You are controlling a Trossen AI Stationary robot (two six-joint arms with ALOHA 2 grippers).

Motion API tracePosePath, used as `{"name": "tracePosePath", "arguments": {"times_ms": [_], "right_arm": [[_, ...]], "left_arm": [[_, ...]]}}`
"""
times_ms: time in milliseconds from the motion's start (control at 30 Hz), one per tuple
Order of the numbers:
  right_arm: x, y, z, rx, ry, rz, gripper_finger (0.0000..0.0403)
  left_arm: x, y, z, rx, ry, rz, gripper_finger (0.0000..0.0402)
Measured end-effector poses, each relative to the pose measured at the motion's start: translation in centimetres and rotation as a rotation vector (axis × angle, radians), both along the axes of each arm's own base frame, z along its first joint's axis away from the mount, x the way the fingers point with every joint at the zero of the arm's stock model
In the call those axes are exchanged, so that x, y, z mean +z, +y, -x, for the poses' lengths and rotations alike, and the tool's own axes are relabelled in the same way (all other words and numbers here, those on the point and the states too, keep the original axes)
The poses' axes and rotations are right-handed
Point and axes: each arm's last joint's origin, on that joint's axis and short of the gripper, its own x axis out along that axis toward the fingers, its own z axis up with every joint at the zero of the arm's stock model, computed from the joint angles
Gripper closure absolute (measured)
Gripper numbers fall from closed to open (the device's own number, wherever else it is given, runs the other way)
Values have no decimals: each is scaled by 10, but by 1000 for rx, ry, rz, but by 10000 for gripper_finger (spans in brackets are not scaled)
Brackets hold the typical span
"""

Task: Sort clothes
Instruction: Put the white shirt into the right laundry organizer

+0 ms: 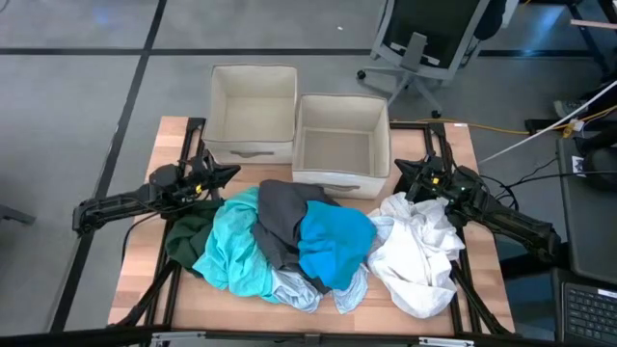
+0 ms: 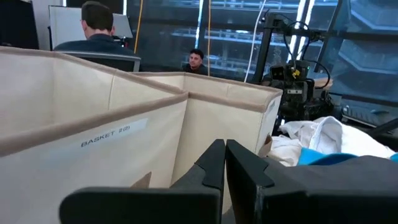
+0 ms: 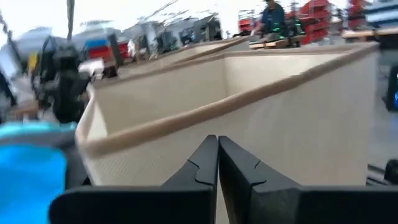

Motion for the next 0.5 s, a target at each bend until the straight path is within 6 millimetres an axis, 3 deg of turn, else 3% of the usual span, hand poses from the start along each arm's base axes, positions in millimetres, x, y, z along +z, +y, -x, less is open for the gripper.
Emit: {"name": "tracePosePath", "arguments": {"times_ms": [200, 500], "right_arm": [[20, 7, 1, 201, -137, 57, 386], [92, 17, 23, 164, -96, 68, 386]], "left_arm": [[0, 0, 0, -13, 4, 0, 396], [2, 0, 0, -12, -14, -23, 396]]}}
